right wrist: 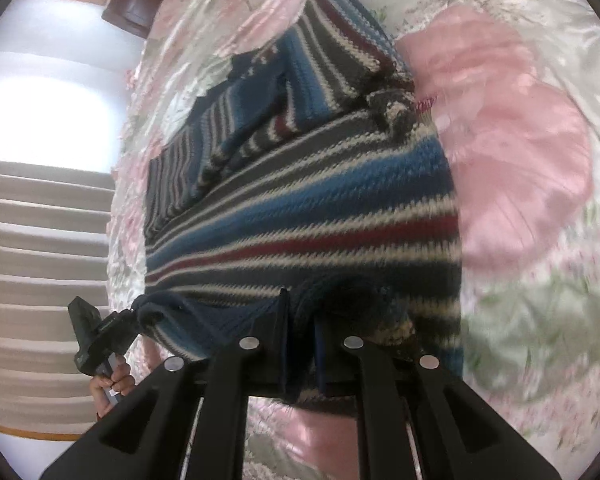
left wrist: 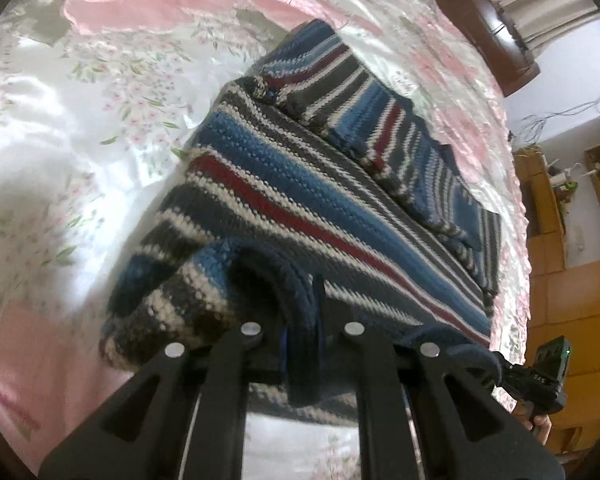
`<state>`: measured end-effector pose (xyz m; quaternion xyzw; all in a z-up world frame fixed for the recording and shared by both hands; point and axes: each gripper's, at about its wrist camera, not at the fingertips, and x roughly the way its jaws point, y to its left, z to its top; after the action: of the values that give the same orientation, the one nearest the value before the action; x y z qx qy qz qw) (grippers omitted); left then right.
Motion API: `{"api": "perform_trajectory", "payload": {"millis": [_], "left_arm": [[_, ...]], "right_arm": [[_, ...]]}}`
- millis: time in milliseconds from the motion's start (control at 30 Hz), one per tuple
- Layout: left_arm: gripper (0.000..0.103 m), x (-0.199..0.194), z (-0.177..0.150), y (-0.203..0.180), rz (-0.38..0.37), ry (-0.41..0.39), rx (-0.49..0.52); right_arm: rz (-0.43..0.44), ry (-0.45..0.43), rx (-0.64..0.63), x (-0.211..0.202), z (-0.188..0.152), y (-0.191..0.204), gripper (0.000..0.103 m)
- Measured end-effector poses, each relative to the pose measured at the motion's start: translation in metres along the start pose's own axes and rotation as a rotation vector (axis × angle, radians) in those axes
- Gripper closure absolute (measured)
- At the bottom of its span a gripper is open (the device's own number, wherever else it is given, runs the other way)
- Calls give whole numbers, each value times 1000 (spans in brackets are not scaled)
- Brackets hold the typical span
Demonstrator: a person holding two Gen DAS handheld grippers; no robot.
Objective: Fold small clothes
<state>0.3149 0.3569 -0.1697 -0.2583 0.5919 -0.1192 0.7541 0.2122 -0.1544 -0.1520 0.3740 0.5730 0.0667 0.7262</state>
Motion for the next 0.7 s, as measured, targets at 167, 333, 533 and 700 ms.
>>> {"api": "perform_trajectory", "payload": {"millis": [167, 333, 533, 700], "left_arm": [[89, 13, 8, 5, -4, 28, -12], [42, -13, 15, 12, -56, 4, -44], [41, -55, 27, 10, 32, -79, 48], [38, -52, 33, -11, 96, -70, 185]], "right_arm": [[11, 36, 13, 9, 11, -9, 84], [42, 29, -7, -7, 10, -12, 52], [-106, -81, -100, -53, 12, -15, 28], [-140, -70, -235, -54, 15, 8, 28]]}}
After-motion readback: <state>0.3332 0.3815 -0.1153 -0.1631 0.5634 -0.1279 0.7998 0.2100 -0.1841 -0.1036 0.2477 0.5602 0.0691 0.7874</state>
